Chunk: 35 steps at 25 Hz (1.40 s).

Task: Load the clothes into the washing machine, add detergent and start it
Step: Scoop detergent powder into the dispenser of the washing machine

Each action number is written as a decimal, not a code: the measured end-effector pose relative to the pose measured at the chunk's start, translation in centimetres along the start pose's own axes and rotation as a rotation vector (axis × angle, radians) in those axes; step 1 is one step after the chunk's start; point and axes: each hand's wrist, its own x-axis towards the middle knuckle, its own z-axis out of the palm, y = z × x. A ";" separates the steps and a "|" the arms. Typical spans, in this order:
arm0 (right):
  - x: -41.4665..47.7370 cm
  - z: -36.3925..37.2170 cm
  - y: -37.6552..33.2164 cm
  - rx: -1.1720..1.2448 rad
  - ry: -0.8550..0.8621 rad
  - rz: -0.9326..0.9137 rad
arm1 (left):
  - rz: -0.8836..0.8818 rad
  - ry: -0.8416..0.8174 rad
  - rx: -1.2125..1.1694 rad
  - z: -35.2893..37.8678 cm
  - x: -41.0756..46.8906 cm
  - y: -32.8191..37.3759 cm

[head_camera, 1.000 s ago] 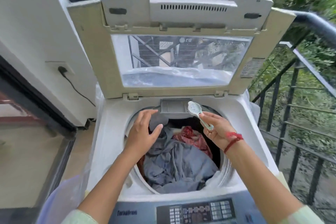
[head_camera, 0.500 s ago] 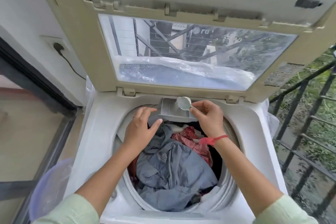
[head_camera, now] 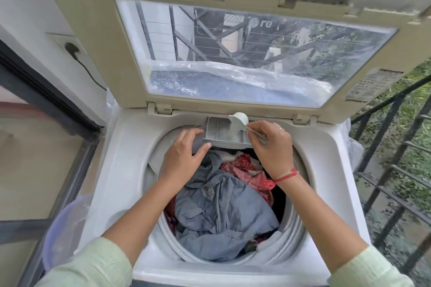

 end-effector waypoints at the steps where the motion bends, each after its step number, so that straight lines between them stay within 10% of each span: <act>1: 0.0 -0.1 0.0 -0.053 0.028 -0.071 | 0.001 0.000 0.002 0.0 0.0 -0.1; 18: 0.6 -1.0 1.4 -0.524 0.149 -0.794 | 0.012 0.008 0.047 0.1 -0.2 0.4; 32: -0.5 -1.0 0.7 -0.489 0.211 -0.464 | 0.013 0.006 0.067 -0.1 0.0 -0.2; 35: -1.6 -0.7 0.5 -0.149 0.159 -0.010 | 0.033 0.029 0.086 -0.3 0.0 0.1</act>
